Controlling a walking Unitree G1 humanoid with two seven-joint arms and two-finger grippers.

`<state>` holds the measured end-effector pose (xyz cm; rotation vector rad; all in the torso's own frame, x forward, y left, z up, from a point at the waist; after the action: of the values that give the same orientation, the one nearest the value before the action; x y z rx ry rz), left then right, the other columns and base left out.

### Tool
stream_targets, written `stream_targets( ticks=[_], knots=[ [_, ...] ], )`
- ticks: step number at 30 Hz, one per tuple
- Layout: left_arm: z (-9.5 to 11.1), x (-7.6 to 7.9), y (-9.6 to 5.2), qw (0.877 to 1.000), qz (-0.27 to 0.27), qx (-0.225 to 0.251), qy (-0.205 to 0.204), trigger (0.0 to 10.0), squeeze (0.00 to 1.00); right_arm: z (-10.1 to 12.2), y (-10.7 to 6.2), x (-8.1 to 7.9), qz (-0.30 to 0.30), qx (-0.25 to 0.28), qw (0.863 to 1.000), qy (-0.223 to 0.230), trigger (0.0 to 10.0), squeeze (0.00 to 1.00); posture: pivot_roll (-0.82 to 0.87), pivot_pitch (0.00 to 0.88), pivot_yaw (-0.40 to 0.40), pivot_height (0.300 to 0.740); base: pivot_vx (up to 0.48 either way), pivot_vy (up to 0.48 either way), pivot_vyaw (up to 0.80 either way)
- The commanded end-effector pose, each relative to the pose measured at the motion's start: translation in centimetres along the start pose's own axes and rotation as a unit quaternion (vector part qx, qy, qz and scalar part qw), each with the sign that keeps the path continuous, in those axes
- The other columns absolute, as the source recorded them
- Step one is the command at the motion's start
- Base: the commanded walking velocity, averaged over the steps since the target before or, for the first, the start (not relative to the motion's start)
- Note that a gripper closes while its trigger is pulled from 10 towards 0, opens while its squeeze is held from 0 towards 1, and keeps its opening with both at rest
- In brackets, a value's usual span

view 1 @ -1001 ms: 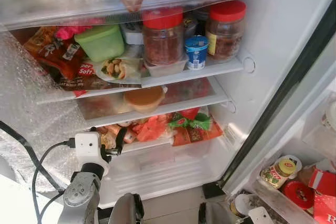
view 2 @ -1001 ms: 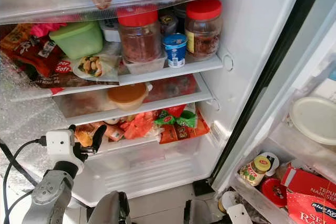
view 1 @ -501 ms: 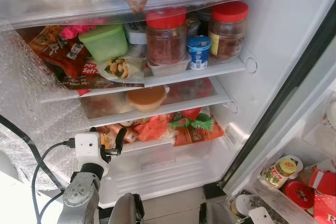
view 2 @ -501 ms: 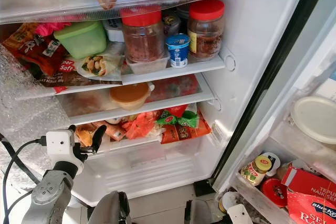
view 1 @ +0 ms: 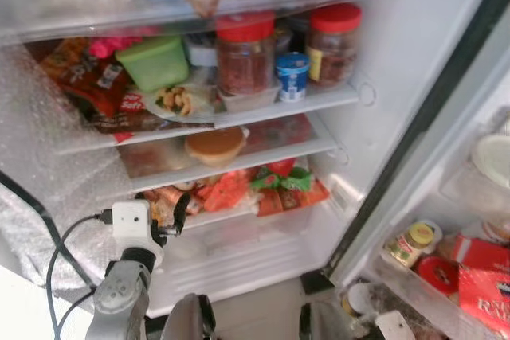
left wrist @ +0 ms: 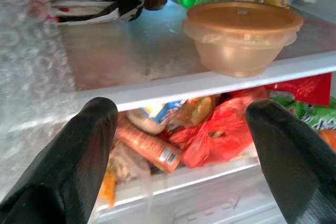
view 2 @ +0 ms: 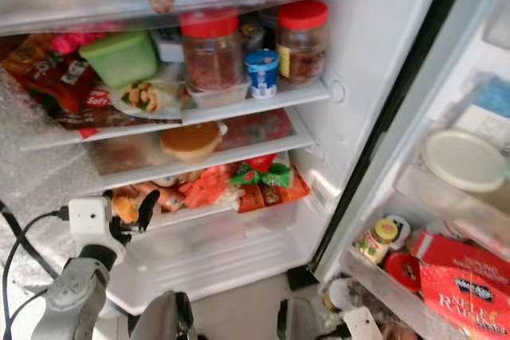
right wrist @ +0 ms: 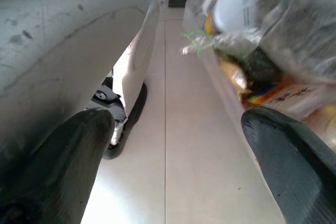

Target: Restocking fridge

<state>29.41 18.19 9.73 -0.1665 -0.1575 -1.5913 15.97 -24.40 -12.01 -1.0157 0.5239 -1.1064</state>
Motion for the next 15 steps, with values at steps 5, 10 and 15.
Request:
stream_targets(
  ticks=[5,10,15],
  knots=[
    [-0.62,-0.36,-0.33,1.0,0.008,-0.01,0.006,10.0,0.0,0.37,0.3,-1.07,0.018,0.007,1.0,-0.001,10.0,0.0,-0.06,0.07,0.053,0.624,-0.26,0.0,0.0],
    [-0.71,-0.25,-0.28,1.0,0.006,-0.011,0.005,10.0,0.0,0.4,0.31,-1.12,0.018,0.008,1.0,0.0,10.0,0.0,-0.06,0.069,0.056,0.624,-0.262,0.0,0.0],
    [-1.02,-0.42,-0.19,1.0,0.01,-0.018,0.008,10.0,0.0,0.43,0.33,-1.17,0.019,0.008,1.0,0.0,10.0,0.0,-0.06,0.069,0.058,0.624,-0.157,0.0,0.0]
  ],
)
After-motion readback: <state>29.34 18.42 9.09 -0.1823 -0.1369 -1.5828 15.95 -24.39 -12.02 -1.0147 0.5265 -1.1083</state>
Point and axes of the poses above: a point about 5 cm out from each wrist's last joint towards the gripper, its own y axis pointing out of the wrist towards the gripper, its own z axis along the axis of the wrist's last joint, x = y × z, the point moved 4 cm from there along y, pointing out of the wrist towards the gripper, and after that the axes turned 11 degrees about -y, right-handed, at the moved point
